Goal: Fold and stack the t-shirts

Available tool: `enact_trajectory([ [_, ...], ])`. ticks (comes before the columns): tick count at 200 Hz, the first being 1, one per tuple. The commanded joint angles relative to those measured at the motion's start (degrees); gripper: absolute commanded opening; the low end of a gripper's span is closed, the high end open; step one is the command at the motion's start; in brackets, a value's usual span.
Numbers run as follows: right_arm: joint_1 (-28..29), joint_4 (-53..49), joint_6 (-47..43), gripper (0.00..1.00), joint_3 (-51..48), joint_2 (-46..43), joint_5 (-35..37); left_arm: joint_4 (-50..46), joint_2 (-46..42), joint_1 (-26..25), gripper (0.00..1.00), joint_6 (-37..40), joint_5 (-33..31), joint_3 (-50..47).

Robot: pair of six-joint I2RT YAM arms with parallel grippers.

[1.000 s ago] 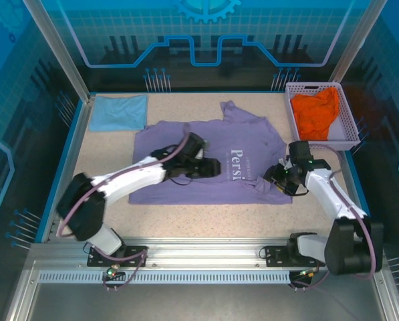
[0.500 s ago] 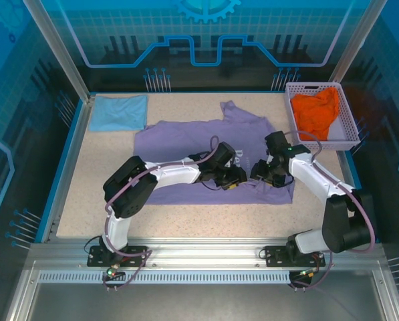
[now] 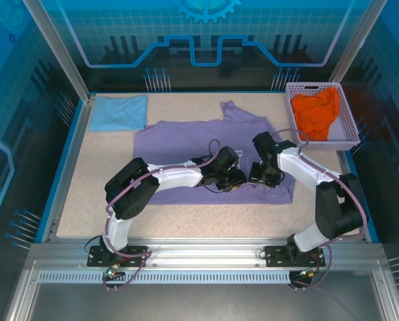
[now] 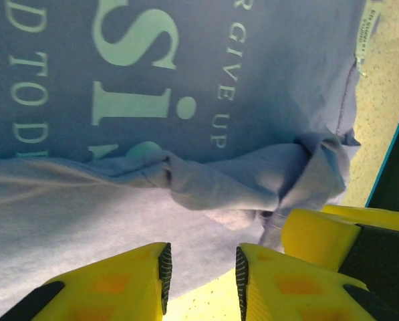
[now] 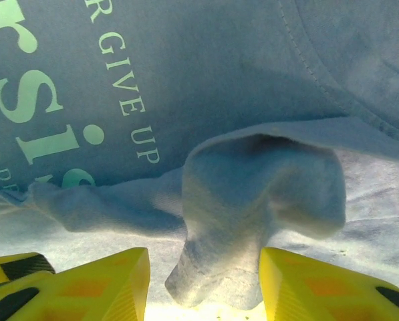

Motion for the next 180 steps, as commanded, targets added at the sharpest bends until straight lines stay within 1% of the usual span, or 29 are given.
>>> enact_trajectory([
  [1, 0.84, -1.78, 0.76, 0.46, 1.53, 1.82, 1.32, 1.15, -2.07, -0.37, 0.33, -2.51, -3.76, -3.28],
  [25, 0.97, -1.84, 0.68, 0.40, 1.98, 2.21, 1.68, 2.02, -2.51, -0.28, 0.33, -2.59, -3.90, -3.91],
  [33, 0.97, -1.88, 0.59, 0.35, 1.94, 2.30, 1.59, 2.20, -2.42, -0.28, 0.33, -2.38, -3.78, -3.95],
  [56, 0.61, -1.93, 0.40, 0.15, 1.88, 1.93, 1.05, 2.08, -2.59, -0.37, 0.33, -1.44, -3.84, -4.13],
  [65, 0.37, -1.81, 0.35, 0.10, 1.73, 1.33, 0.75, 1.99, -2.75, -0.37, 0.34, -1.16, -3.70, -4.13],
  [76, -0.33, -1.65, 0.20, 0.07, 1.33, 0.33, -0.09, 2.12, -2.70, -0.37, 0.34, -1.11, -3.13, -4.00],
  [93, -2.49, -1.22, -0.18, 0.07, 0.65, -1.66, -2.73, 3.05, -2.30, -0.45, 0.36, -1.20, -1.44, -3.86],
  [123, -7.86, 1.26, -0.20, 0.08, -2.00, -4.79, -9.70, 6.11, -0.99, -0.85, 0.37, -1.47, 2.10, -3.28],
  [148, -11.46, 1.95, -0.98, 0.08, -3.30, -5.16, -12.70, 7.56, 1.25, -1.58, 0.37, -2.51, 5.53, -1.25],
  [180, -15.97, 4.32, -1.29, 0.08, -6.09, -5.65, -16.67, 7.62, 2.98, -2.55, 0.37, -4.37, 6.11, -0.07],
])
